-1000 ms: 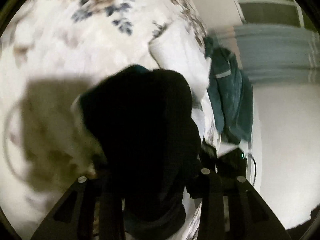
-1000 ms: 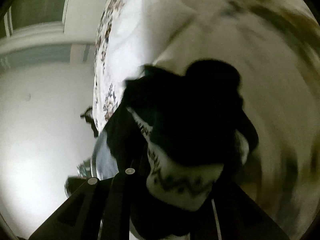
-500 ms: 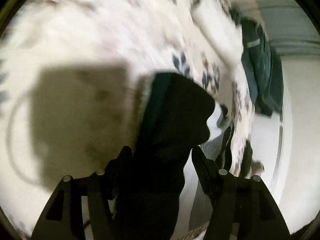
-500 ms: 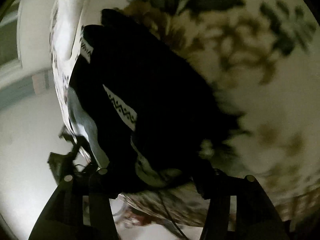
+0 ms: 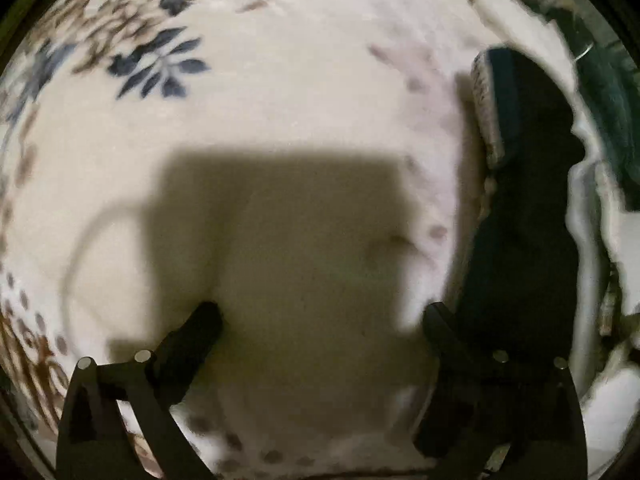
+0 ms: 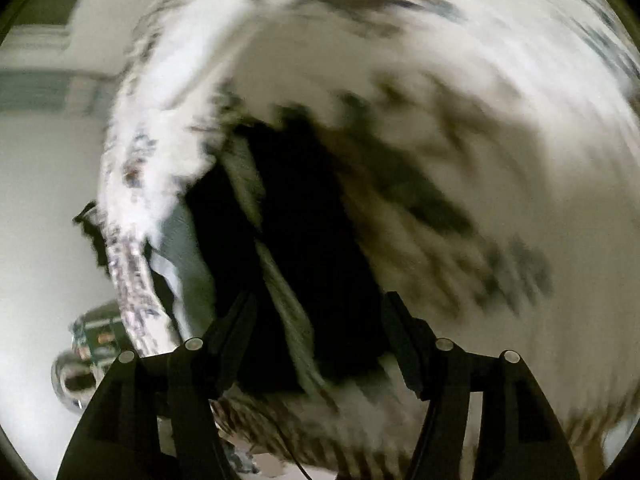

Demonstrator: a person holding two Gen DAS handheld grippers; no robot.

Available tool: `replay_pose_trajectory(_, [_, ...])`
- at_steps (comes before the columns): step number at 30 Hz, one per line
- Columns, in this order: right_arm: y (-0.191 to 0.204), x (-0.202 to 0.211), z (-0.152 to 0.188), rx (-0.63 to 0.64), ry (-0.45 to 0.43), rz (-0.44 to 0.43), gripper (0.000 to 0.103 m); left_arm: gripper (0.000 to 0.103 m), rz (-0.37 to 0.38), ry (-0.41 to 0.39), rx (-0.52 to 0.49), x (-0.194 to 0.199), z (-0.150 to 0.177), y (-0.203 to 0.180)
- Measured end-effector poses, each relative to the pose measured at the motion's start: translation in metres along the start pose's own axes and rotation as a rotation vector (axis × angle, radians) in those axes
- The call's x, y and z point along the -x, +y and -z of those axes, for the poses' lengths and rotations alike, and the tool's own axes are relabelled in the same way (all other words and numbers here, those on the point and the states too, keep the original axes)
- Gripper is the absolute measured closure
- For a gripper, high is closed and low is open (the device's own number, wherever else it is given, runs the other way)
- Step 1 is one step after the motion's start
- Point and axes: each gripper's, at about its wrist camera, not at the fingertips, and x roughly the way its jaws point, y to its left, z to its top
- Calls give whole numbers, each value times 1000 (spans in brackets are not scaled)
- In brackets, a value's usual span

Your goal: Fold small clothes

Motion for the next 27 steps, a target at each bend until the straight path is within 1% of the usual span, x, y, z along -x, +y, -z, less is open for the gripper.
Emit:
replay_pose_trajectory(2, [20, -22, -20, 47, 31, -6, 36, 0, -83, -15, -29, -7, -1, -9])
replay_pose_trajectory(3, [28, -35, -28, 70, 48, 6, 36, 0, -103, -33, -31, -7, 0, -11])
replay_pose_trajectory(4, [35, -52, -34, 90, 74, 34, 39, 0, -107, -52, -26, -6, 2, -11])
replay_pose_trajectory(5, [41, -61, -36, 94, 87, 46, 45, 0, -103, -76, -15, -5, 4, -10])
replay_pose_trajectory(6, [46, -72, -38, 92, 100, 44, 88, 0, -102, -77, -8, -5, 4, -8])
replay_pose_trajectory(7, [47, -76, -37, 85, 87, 80, 98, 0, -102, -75, -11, -6, 5, -8])
replay_pose_trajectory(8, [49, -77, -36, 76, 62, 83, 98, 0, -103, -57, -17, -5, 4, -7])
replay_pose_trajectory(10, [42, -56, -35, 57, -21, 69, 99, 0, -99, 4, -18, -1, -4, -8])
replay_pose_trajectory(11, [39, -45, -36, 55, -56, 73, 99, 0, -91, 16, -11, 5, -12, -10])
replay_pose_trajectory(12, [31, -31, -38, 32, -91, 67, 99, 1, -70, 8, 0, 19, -14, -9])
replay_pose_trajectory(13, [25, -26, -42, 9, -91, 62, 99, 1, -52, -19, 11, 32, -17, -8])
replay_pose_trajectory(14, [19, -24, -47, -9, -70, 63, 99, 1, -35, -44, 21, 44, -19, -8])
replay_pose_trajectory(16, [6, -34, -54, -31, 20, 62, 99, 1, 9, -103, 48, 69, -27, -6])
replay_pose_trajectory(17, [-1, -38, -57, -46, 79, 47, 99, 1, 42, -125, 58, 76, -34, -6])
replay_pose_trajectory(18, [-7, -38, -60, -71, 118, 23, 97, 1, 77, -140, 63, 80, -42, -10])
replay_pose_trajectory(19, [-8, -35, -64, -92, 118, -13, 90, 1, 110, -146, 55, 79, -53, -16])
replay_pose_trajectory(20, [-7, -28, -68, -89, 97, -38, 86, 1, 128, -151, 44, 76, -64, -20])
replay_pose_trajectory(21, [-3, -22, -72, -73, 70, -46, 72, 1, 148, -159, 16, 71, -79, -31])
replay_pose_trajectory(22, [0, -14, -77, -54, 37, -52, 50, 1, 165, -167, -8, 66, -78, -47])
replay_pose_trajectory(23, [4, -12, -83, -40, 12, -71, 42, 1, 185, -173, -30, 61, -78, -61])
replay_pose_trajectory(24, [11, -11, -92, -18, -17, -99, 40, 3, 213, -177, -66, 51, -90, -73])
replay_pose_trajectory(25, [15, -13, -98, 2, -19, -110, 40, 20, 218, -175, -89, 40, -99, -90])
replay_pose_trajectory(26, [22, -22, -107, 34, -1, -111, 40, 32, 228, -169, -113, 30, -104, -97])
replay_pose_trajectory(27, [28, -32, -113, 51, 23, -100, 40, 68, 258, -159, -138, 20, -111, -104])
